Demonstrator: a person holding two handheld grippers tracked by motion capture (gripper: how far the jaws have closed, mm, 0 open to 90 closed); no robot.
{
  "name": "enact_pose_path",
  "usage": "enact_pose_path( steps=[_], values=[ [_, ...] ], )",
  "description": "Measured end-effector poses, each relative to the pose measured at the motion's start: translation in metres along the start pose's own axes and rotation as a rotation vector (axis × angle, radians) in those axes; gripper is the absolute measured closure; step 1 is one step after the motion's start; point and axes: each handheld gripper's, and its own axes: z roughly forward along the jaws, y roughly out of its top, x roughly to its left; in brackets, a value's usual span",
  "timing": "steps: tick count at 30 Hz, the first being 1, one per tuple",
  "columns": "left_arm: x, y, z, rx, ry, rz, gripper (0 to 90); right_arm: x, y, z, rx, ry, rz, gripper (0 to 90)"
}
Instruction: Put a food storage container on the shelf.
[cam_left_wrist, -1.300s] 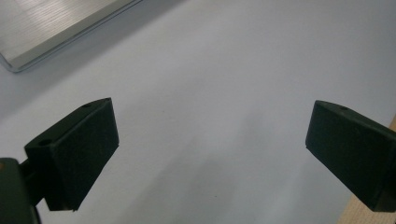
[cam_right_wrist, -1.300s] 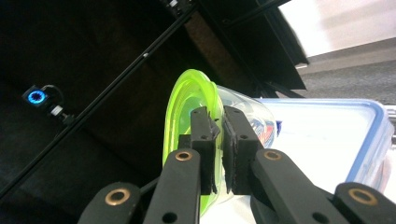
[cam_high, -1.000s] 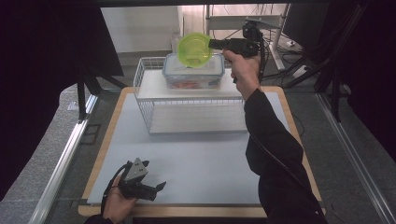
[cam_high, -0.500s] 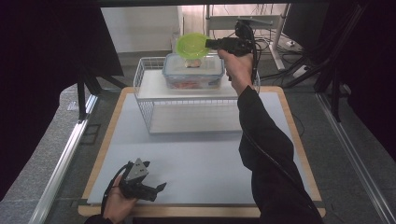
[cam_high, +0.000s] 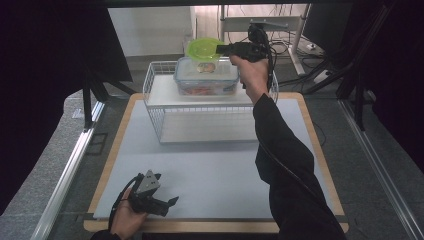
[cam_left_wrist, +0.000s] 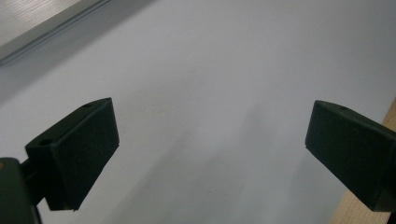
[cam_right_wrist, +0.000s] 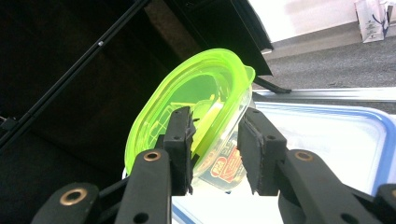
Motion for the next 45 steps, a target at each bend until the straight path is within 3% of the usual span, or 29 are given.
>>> enact_pose_path(
  steps=[10,13,18,22,28,38,45],
  values=[
    [0.000,0.000,0.001,0.006,-0.002,0.002,2.7,0.001,0.000,-0.002,0.000,-0.036,-0.037,56.9],
    [0.000,0.000,0.001,0.005,-0.002,0.001,2.7,0.004,-0.001,-0.003,-0.006,-0.045,-0.062,48.2],
    [0.000,0.000,0.000,0.002,-0.002,-0.002,2.7,0.009,-0.002,-0.013,-0.004,-0.052,-0.150,32.9],
    [0.000,0.000,0.000,0.000,-0.008,-0.010,2.6,0.014,-0.008,-0.024,0.001,-0.063,-0.233,26.6],
    [-0.001,0.001,0.000,-0.004,-0.020,-0.030,2.6,0.013,-0.024,-0.041,0.022,-0.110,-0.362,19.9],
    [-0.001,0.001,0.001,-0.003,-0.016,-0.029,2.7,0.001,-0.064,-0.069,0.055,-0.119,-0.468,10.8],
    [-0.001,0.000,0.002,0.000,-0.012,-0.024,2.8,-0.004,-0.094,-0.085,0.061,-0.116,-0.511,7.3]
  ],
)
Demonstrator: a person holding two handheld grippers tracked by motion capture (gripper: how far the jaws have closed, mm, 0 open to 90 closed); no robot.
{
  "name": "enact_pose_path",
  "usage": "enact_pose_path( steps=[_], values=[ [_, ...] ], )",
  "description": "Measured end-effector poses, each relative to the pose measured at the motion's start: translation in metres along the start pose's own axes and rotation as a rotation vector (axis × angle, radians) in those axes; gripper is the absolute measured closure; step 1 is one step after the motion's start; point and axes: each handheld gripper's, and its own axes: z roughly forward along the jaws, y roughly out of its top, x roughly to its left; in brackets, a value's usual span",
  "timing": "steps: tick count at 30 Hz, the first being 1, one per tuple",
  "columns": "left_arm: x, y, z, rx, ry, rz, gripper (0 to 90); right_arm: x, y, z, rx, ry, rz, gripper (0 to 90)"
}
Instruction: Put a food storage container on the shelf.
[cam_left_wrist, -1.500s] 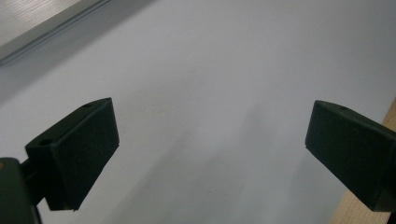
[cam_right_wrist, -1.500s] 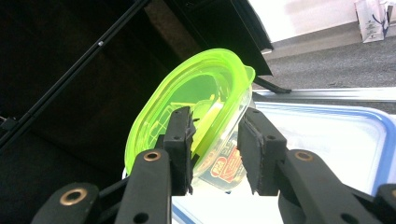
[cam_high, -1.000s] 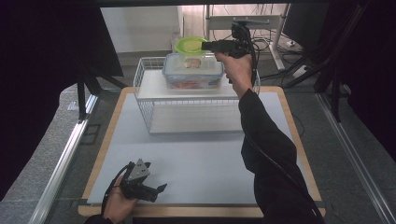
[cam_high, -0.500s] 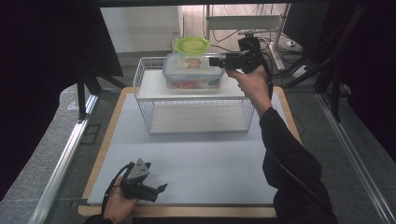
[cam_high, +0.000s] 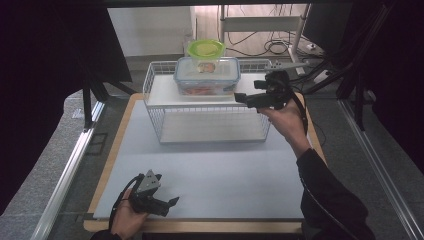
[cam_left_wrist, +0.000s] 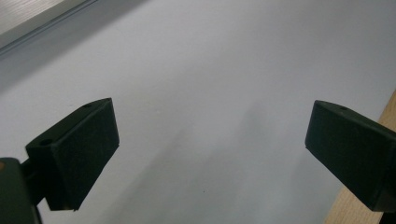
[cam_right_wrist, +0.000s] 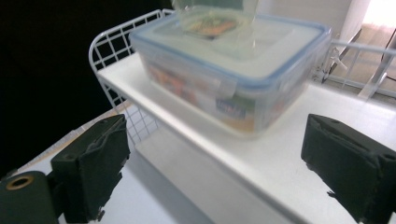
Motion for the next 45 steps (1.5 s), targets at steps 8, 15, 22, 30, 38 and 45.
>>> enact_pose_path(
  steps=[8,15,22,30,38,45],
  values=[
    [0.000,0.000,0.000,0.006,0.003,0.008,2.9,0.010,-0.040,-0.009,0.040,-0.025,-0.082,2.3],
    [0.000,0.000,0.000,0.008,0.006,0.013,2.9,0.016,-0.078,-0.014,0.057,-0.035,-0.118,1.4],
    [0.000,0.000,0.000,0.010,0.008,0.017,2.9,0.023,-0.115,-0.017,0.092,-0.024,-0.116,0.2],
    [-0.001,0.000,-0.001,0.011,0.012,0.018,2.7,0.027,-0.155,-0.014,0.117,-0.036,-0.105,0.0],
    [-0.001,0.000,-0.001,0.012,0.013,0.025,2.7,0.032,-0.196,-0.014,0.169,-0.038,-0.112,0.0],
    [-0.002,0.000,0.000,0.017,0.017,0.032,2.7,0.033,-0.228,-0.011,0.241,-0.036,-0.103,0.0]
  ],
)
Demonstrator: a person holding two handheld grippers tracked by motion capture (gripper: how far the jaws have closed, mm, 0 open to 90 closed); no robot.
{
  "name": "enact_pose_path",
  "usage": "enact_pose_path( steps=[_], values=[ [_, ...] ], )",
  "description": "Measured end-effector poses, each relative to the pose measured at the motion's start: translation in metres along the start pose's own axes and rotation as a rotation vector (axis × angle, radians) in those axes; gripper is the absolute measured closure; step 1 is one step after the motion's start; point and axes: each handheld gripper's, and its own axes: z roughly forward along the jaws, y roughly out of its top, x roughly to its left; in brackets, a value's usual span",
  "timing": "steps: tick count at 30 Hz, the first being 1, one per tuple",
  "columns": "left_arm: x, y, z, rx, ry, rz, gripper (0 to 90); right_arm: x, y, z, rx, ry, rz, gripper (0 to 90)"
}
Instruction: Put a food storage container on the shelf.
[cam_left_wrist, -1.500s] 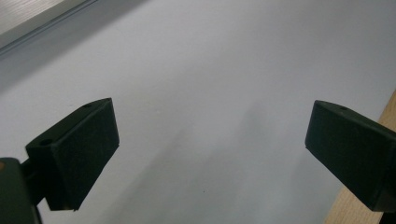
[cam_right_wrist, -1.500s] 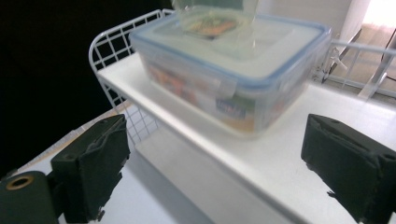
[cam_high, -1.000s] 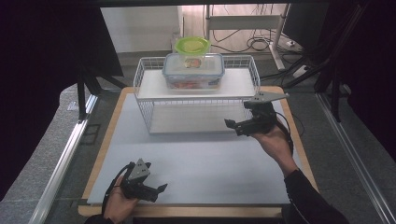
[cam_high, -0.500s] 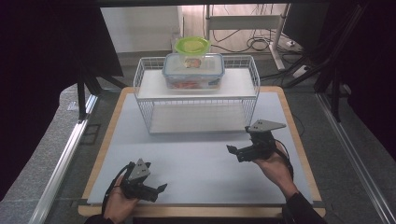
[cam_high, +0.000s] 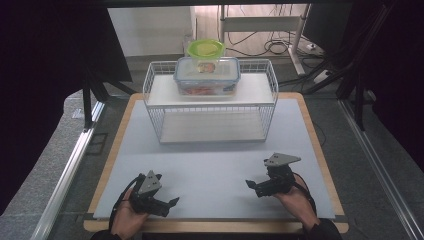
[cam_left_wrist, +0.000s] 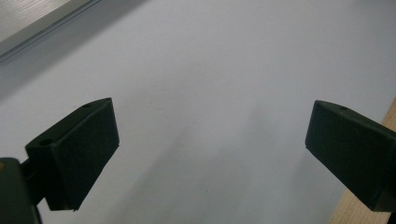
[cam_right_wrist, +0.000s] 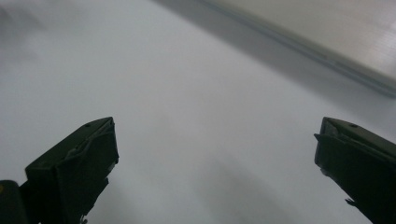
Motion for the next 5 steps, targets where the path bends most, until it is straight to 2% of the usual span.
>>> enact_pose_path(
  steps=[2,5],
  values=[
    [-0.0001,0.0002,0.0000,0.000,0.002,0.001,2.7,0.0004,-0.0033,0.0023,0.024,-0.014,-0.012,0.0],
    [-0.0001,0.0008,0.0004,-0.003,0.004,0.001,2.8,0.0000,-0.0025,0.0021,0.014,-0.019,-0.014,0.0]
  ],
)
